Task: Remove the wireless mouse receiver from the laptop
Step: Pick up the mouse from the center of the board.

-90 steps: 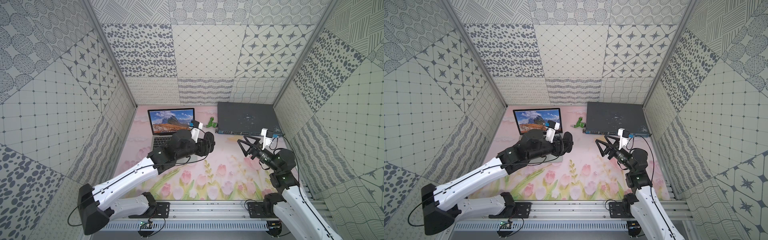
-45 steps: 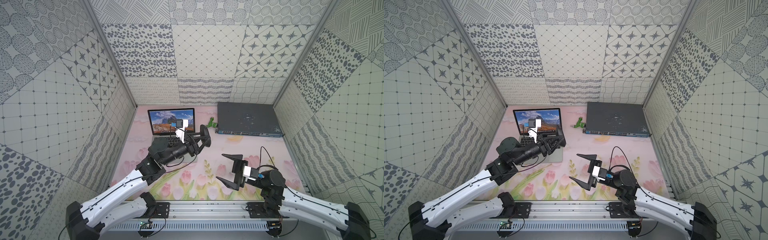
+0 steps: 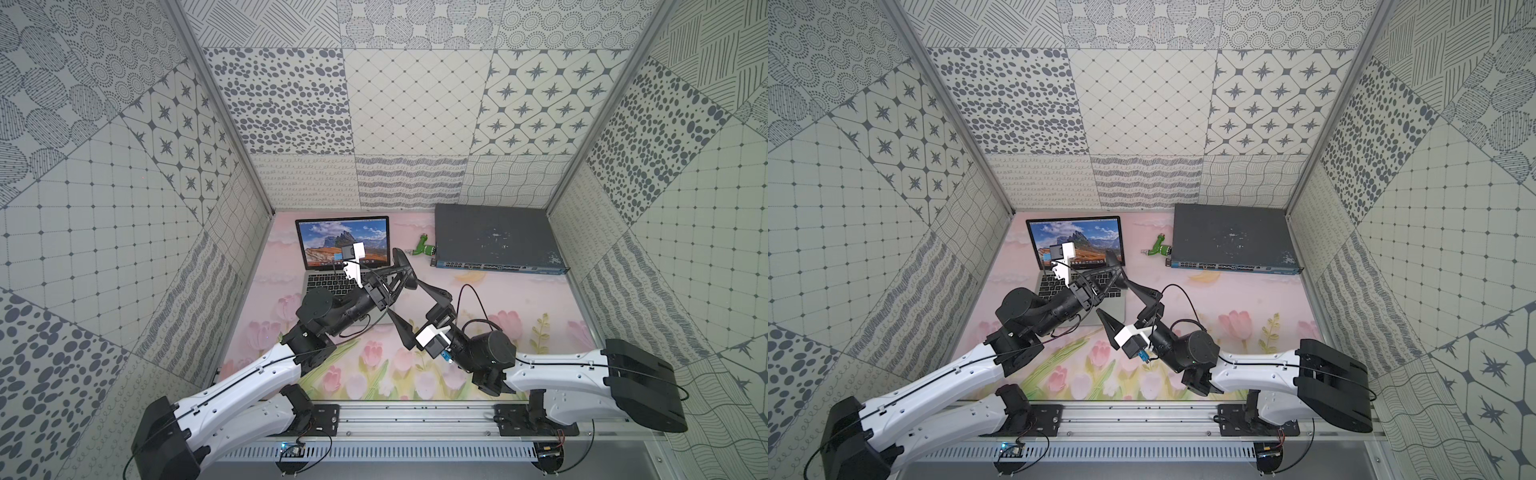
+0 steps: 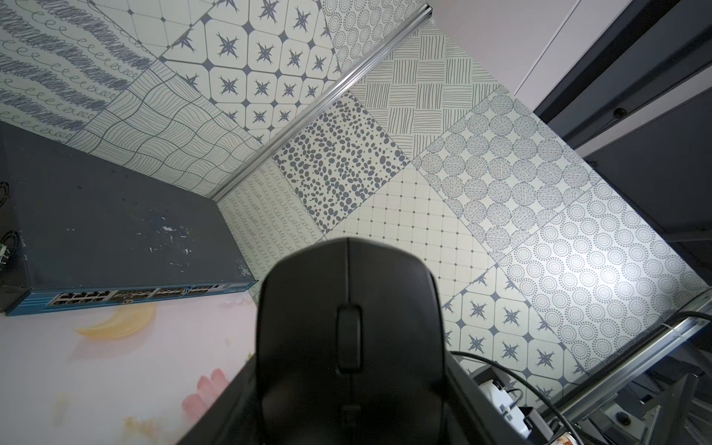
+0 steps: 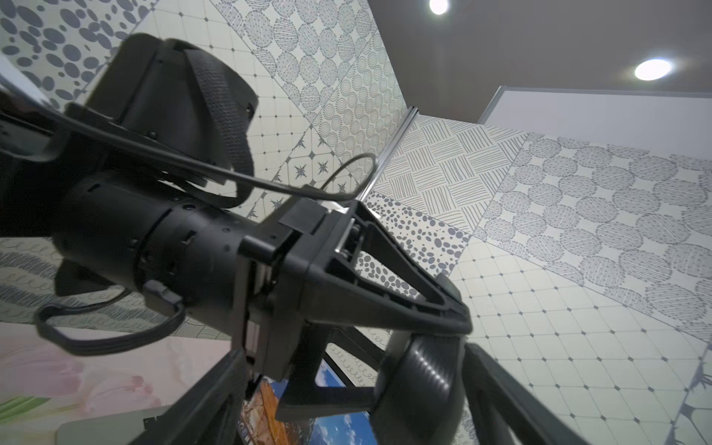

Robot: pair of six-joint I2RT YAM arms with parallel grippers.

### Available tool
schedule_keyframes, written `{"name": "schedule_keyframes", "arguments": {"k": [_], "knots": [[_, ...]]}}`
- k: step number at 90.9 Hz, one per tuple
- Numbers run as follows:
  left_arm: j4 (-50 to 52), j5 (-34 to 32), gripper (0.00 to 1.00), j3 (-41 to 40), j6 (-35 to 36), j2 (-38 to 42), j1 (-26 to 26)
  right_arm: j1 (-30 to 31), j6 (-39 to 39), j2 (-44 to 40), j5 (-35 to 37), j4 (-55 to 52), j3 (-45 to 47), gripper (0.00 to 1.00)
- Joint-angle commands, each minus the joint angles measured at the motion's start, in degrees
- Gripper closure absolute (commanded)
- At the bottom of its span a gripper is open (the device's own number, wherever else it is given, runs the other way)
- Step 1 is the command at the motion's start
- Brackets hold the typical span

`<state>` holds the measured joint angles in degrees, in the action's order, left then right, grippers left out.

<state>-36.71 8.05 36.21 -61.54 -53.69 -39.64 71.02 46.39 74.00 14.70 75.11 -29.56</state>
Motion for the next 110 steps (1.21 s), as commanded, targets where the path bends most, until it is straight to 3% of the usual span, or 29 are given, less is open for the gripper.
{"name": "schedule_keyframes", "arguments": {"k": [1,17,31,65,83,92,110], "knots": [[-9.1,-1.6,0.53,-1.2,-3.1,2.0,0.2,-0.1,0.4,-2.4,3.0,5.0,-0.5,0.12],[-9.2,-1.1,0.53,-1.5,-3.6,2.6,0.2,-3.0,-4.8,-4.1,4.2,4.9,0.8,0.14],[-10.5,-0.5,0.53,-2.0,-4.7,2.5,0.2,-3.5,-8.2,-3.2,4.4,4.1,-1.1,0.23],[-9.2,0.0,0.53,-2.0,-4.3,3.3,0.2,-3.7,-8.5,5.9,1.5,2.8,-10.0,0.26],[-8.1,0.0,0.53,-1.7,-3.9,4.5,0.2,-5.0,-10.0,11.0,2.1,3.9,-13.3,0.40],[-7.4,0.2,0.52,-1.5,-4.1,4.6,0.2,-5.5,-11.2,11.5,0.9,4.1,-13.5,0.43],[-6.1,0.0,0.52,-1.9,-4.7,4.7,0.2,-5.6,-9.3,11.0,-2.4,5.0,-13.3,0.61]]}}
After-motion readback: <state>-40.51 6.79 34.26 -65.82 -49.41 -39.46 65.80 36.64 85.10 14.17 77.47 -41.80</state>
